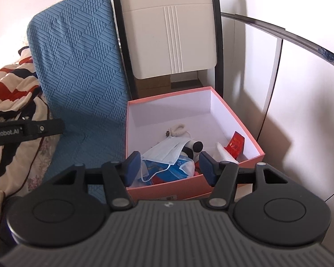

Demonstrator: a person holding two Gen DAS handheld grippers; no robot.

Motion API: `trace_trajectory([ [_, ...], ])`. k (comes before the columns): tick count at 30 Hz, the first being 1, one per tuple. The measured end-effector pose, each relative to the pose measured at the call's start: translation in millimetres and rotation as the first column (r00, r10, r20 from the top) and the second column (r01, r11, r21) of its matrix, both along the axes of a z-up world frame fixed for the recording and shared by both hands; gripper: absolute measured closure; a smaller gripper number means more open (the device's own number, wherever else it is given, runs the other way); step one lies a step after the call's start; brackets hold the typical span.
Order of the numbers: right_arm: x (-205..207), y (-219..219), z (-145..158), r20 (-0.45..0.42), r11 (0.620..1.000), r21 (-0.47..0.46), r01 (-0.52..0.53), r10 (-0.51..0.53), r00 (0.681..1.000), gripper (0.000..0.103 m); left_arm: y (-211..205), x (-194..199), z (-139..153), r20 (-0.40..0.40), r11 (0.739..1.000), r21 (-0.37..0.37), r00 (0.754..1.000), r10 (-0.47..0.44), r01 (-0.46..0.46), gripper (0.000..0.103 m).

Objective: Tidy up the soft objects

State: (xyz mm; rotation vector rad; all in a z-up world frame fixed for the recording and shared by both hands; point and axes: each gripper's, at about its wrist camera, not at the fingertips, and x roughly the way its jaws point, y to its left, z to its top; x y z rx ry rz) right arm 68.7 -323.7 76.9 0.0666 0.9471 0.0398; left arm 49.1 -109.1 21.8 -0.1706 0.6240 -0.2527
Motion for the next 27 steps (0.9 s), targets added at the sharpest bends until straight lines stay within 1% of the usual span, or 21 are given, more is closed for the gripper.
trace_trajectory([
  [2, -0.3, -0.3, -4.3, 0.001, 1.0, 0.001, 0.003, -0.003, 1.0, 0.043, 1.1, -0.4, -4.3, 0.002, 1.0, 0.001, 1.0, 0.015, -0.015, 0.047],
  [8, -0.6, -4.5, -16.3, -0.025, 1.0, 0.011, 0.008, -0.008, 1.0, 0.043, 1.5, -2.2, -9.9, -0.009, 1.0, -0.008, 1.0, 0.018, -0.018, 0.047],
  [10, -1.3, -4.6, -19.1, -0.028, 1.0, 0.001, 0.008, -0.008, 1.0, 0.043, 0.5, -2.8, -10.5, -0.011, 1.0, -0.004, 1.0, 0.017, -0.017, 0.047],
  [13, -3.4, -5.5, -21.8, -0.031, 1.0, -0.017, 0.011, -0.011, 0.999, 0.043, -0.2, -4.2, -9.9, -0.008, 1.0, -0.003, 1.0, 0.009, -0.009, 0.041],
  [21, -7.0, -11.7, -22.1, -0.035, 0.999, -0.019, 0.03, -0.03, 0.999, 0.043, -0.9, -7.1, -9.3, -0.003, 1.0, 0.008, 1.0, 0.005, -0.005, 0.039],
  [27, -8.5, -12.4, -19.6, -0.026, 0.999, -0.019, 0.028, -0.028, 0.999, 0.043, -2.7, -10.0, -7.9, 0.004, 1.0, 0.011, 1.0, 0.002, -0.002, 0.031],
])
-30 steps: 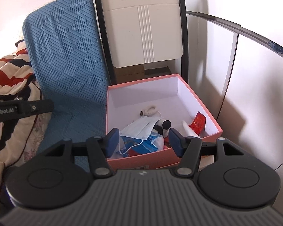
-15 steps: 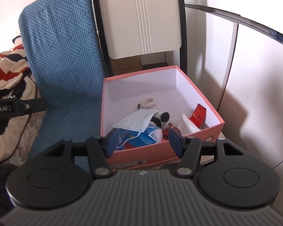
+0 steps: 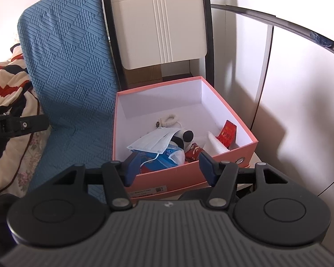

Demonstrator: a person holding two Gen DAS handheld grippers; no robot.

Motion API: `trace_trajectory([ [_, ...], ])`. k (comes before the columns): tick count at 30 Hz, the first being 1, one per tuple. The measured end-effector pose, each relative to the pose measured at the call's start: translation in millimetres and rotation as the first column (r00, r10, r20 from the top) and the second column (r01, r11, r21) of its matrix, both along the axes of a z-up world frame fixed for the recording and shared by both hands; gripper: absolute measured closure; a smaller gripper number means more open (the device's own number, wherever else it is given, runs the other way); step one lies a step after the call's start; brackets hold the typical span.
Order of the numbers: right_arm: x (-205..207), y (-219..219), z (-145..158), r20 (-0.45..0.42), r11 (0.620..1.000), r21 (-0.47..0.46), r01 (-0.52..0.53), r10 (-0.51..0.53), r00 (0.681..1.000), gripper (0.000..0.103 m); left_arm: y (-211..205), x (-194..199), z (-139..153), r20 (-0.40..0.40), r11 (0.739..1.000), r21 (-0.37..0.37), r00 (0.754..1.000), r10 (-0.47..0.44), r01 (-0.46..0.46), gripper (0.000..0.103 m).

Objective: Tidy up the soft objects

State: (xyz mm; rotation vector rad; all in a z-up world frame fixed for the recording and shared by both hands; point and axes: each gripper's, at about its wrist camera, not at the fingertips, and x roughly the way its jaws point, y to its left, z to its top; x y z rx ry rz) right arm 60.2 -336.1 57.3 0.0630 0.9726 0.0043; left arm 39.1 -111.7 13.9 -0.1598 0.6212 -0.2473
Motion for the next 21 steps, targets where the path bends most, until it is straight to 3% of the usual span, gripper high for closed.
trace_trajectory([
  [8, -2.5, 0.2, 1.5, 0.012, 1.0, -0.003, -0.002, 0.002, 1.0, 0.043, 0.6, -0.9, -0.6, -0.005, 1.0, 0.016, 1.0, 0.002, -0.002, 0.029],
  [16, -2.8, -2.5, 0.0, -0.001, 1.0, -0.008, -0.004, 0.004, 1.0, 0.041, 2.4, -4.6, -0.3, 0.006, 1.0, 0.026, 1.0, 0.013, -0.013, 0.018],
  [17, -2.3, -3.2, 0.0, -0.003, 1.0, -0.007, -0.003, 0.003, 1.0, 0.038, 1.8, -4.6, -0.6, 0.006, 0.999, 0.033, 1.0, 0.012, -0.013, 0.015],
  [19, -1.6, -5.5, -0.1, 0.0, 1.0, -0.011, 0.005, -0.004, 1.0, 0.011, 0.2, -5.4, -0.6, 0.009, 0.999, 0.042, 1.0, 0.008, -0.008, 0.012],
  [21, -2.0, -7.4, -0.4, 0.006, 1.0, -0.014, 0.007, -0.007, 1.0, 0.0, 0.7, -6.4, 0.0, 0.017, 0.999, 0.047, 1.0, 0.012, -0.013, 0.009],
])
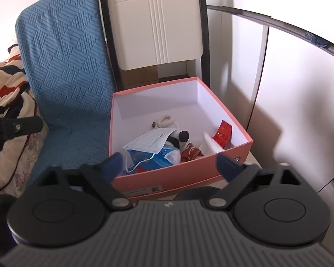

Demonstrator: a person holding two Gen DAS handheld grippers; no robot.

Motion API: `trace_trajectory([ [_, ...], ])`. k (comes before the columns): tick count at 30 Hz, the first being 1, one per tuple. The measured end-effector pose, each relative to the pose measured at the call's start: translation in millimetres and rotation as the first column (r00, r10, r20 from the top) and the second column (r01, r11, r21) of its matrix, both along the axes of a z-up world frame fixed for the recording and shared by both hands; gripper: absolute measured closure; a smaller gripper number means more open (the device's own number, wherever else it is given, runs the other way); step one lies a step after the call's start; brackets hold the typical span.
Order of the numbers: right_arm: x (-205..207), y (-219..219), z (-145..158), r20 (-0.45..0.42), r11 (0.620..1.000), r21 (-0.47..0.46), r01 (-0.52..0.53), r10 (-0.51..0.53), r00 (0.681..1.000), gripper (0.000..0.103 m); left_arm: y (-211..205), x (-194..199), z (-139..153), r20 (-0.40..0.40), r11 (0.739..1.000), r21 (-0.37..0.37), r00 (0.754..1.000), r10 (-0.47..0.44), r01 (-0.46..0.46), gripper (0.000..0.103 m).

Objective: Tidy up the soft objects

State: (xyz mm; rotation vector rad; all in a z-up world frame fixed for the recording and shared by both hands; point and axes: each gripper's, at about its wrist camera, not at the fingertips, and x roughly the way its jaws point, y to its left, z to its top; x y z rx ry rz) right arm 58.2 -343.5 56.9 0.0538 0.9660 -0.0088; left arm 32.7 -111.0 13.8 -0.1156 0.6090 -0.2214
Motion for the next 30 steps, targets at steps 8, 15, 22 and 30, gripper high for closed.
trace_trajectory([
  [8, -1.0, -1.4, -0.2, -0.005, 1.0, -0.022, 0.02, -0.02, 1.0, 0.0, -1.5, -2.2, 0.6, 0.004, 1.0, 0.012, 1.0, -0.017, 0.017, 0.004],
  [15, -2.9, -0.7, -1.1, -0.001, 0.999, -0.028, 0.02, -0.02, 1.0, 0.0, -3.5, -3.4, -1.2, -0.003, 0.999, 0.022, 1.0, -0.025, 0.025, 0.003],
  [22, -3.9, -0.6, -2.8, -0.009, 1.0, -0.021, 0.011, -0.011, 1.0, 0.0, -2.4, -2.4, -1.5, -0.01, 0.999, 0.032, 1.0, -0.01, 0.011, 0.003],
  [30, -3.5, 1.3, -1.7, -0.005, 1.0, -0.025, -0.002, 0.002, 1.0, 0.0, 1.4, 0.0, -2.6, -0.033, 0.999, 0.036, 0.999, 0.005, -0.004, 0.003],
])
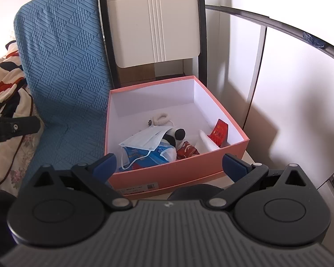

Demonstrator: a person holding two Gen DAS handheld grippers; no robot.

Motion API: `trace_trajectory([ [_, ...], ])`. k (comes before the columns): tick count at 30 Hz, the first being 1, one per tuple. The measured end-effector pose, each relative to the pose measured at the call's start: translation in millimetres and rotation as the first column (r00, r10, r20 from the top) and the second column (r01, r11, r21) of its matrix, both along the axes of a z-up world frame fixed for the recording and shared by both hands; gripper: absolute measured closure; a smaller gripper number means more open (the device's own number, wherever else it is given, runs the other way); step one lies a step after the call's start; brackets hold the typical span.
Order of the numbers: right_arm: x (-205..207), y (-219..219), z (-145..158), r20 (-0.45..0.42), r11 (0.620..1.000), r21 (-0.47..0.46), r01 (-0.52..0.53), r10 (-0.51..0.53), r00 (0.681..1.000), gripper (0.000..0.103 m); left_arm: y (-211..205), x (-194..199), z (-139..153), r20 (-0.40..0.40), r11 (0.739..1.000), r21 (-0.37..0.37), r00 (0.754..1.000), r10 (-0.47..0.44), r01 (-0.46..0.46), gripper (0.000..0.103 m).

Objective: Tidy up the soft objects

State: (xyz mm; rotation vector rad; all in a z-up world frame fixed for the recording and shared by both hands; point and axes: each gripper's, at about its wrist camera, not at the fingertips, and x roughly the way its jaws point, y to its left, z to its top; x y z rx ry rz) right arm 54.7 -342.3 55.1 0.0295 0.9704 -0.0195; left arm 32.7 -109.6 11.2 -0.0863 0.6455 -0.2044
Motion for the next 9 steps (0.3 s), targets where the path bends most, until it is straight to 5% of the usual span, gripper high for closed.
trace_trajectory([
  [9, -0.7, 2.3, -0.9, -0.006, 1.0, 0.002, -0.005, 0.005, 1.0, 0.0, 0.3, -1.9, 0.3, 0.008, 1.0, 0.007, 1.0, -0.014, 0.014, 0.002],
])
